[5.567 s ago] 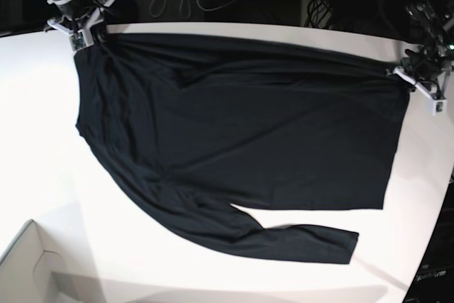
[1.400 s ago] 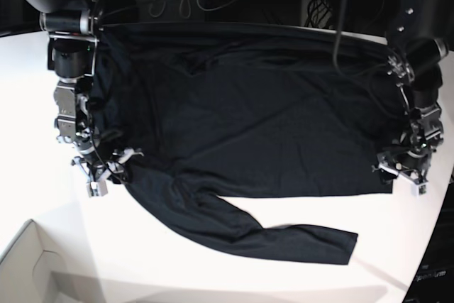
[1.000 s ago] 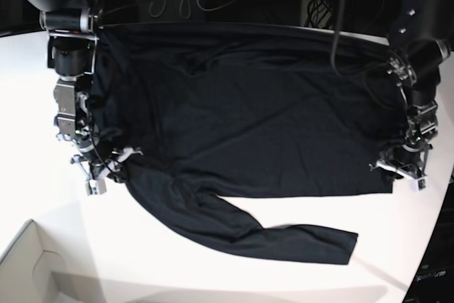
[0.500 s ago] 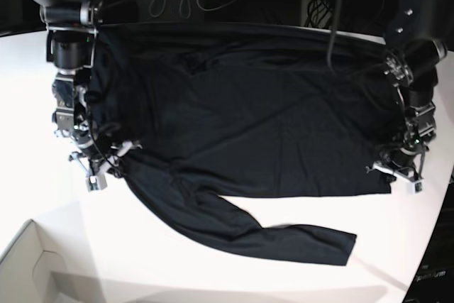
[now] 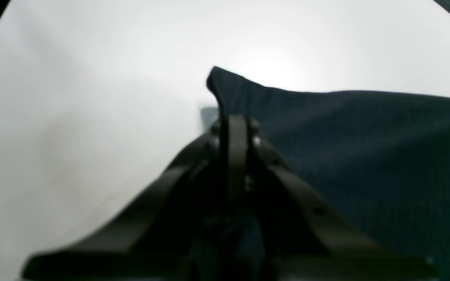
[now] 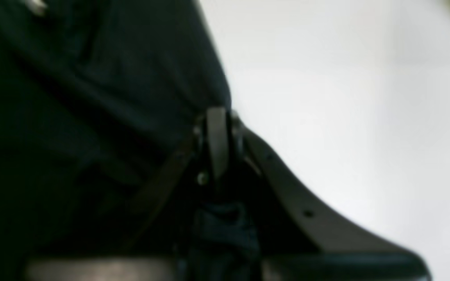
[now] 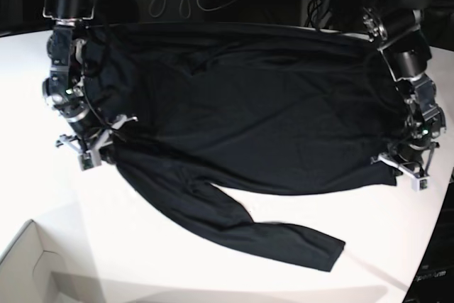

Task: Layout the t-shirt on the table in an organized manner, then fold the t-shirt properly
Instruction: 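Fold the grasped side edges over toward the collar with both grippers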

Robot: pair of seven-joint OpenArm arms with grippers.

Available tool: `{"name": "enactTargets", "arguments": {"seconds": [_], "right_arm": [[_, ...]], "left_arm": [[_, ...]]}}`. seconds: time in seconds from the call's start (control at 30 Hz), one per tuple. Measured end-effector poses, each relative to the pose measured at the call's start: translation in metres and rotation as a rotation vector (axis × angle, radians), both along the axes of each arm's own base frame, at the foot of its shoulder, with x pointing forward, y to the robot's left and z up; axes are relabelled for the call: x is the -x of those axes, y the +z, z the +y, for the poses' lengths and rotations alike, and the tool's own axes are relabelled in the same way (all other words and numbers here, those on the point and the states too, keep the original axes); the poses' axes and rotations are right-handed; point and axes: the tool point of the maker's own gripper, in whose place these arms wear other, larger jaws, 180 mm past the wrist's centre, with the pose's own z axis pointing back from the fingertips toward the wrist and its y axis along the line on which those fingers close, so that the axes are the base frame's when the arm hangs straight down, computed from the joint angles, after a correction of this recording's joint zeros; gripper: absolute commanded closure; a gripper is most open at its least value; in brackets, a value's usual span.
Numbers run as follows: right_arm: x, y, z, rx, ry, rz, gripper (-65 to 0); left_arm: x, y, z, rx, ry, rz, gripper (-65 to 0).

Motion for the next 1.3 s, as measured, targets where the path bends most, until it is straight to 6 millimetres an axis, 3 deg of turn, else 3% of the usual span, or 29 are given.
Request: {"name": "enactTargets", "arguments": {"seconds": [0.13,0.37,0.57,0.67,0.83,1.17,1.3], "right_arm": [[0.010,0.023,-0.005,0.014,-0.020,-0.064,0.0],[0.040,0.041,-0.009,0.070,-0.020,-0.092,0.0],[0.063,0.056,0.006,0.073,0.007,-0.124,0.0],[0.075,0.053,0.007,0.080,0.011,-0.109,0.0],[0.093,0.037,0.009,0.082,0.032,-0.052,0.0],[0.120,0.031,0.005,0.060,0.073,-0.006,0.0],[0.141,0.019,0.003,0.060,0.065,0.050,0.0]], "left_arm": [[0.011,-0.001,-0.002,0.016,0.001,0.008,-0.1],[0.033,0.013,-0.001,0.009,-0.003,0.000,-0.1],[0.056,0.025,-0.005,0.009,-0.023,0.000,-0.1],[0.071,0.035,-0.005,0.010,-0.027,-0.002,-0.1],[0.099,0.054,0.019,-0.012,0.045,-0.017,-0.1],[0.135,0.055,0.016,-0.022,0.031,0.008,-0.1],[0.152,0.043,0.014,-0.026,0.027,0.051,-0.1]]}}
